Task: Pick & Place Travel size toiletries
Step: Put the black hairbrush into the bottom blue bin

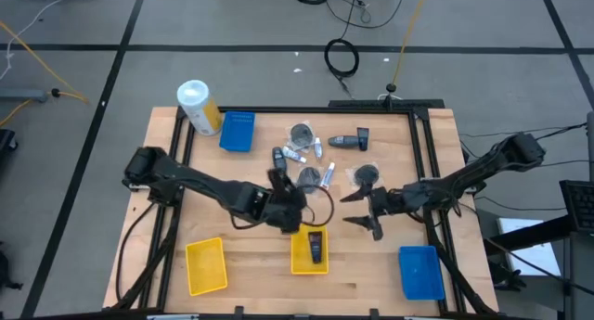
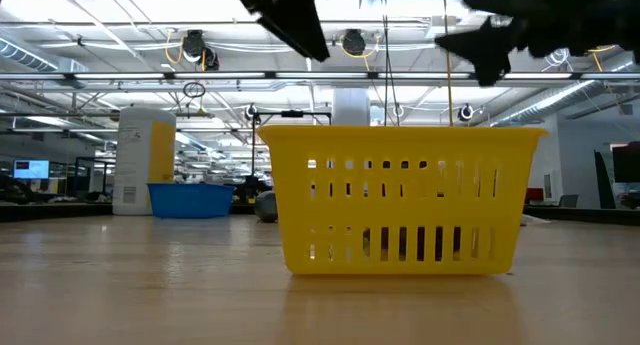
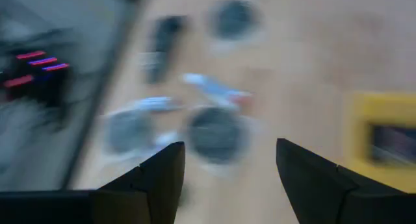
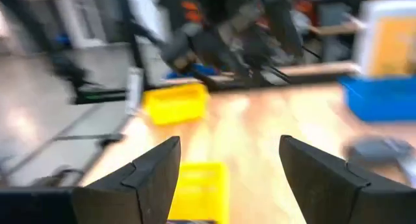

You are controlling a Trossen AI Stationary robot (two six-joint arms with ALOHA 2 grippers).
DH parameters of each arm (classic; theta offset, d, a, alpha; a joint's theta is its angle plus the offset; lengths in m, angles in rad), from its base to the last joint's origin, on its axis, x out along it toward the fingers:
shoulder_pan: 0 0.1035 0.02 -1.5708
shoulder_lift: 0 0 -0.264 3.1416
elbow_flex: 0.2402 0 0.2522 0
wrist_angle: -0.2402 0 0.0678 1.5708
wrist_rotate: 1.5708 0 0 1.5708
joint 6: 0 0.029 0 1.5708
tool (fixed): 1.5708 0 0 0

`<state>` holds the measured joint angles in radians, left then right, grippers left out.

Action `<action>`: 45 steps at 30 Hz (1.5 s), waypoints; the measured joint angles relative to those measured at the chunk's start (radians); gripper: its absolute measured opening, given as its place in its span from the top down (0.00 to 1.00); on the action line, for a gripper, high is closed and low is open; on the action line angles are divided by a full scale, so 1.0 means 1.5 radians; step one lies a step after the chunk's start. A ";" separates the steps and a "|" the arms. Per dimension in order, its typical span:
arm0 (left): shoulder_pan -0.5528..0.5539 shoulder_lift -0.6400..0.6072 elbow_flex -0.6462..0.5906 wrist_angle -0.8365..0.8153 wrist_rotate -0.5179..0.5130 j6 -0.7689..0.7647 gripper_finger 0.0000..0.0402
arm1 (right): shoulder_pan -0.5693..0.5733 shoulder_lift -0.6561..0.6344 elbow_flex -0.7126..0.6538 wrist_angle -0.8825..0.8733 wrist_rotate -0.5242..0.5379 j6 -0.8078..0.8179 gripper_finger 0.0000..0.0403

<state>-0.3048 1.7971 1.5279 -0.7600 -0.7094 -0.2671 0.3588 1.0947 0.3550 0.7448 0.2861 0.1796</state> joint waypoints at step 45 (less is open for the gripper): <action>0.159 0.142 -0.234 0.391 0.134 -0.132 0.35 | -0.030 0.021 0.000 -0.014 0.052 0.052 0.37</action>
<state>-0.0666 2.0102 1.1774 -0.1733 -0.5091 -0.4649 0.3141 1.1263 0.3550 0.7240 0.3645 0.2573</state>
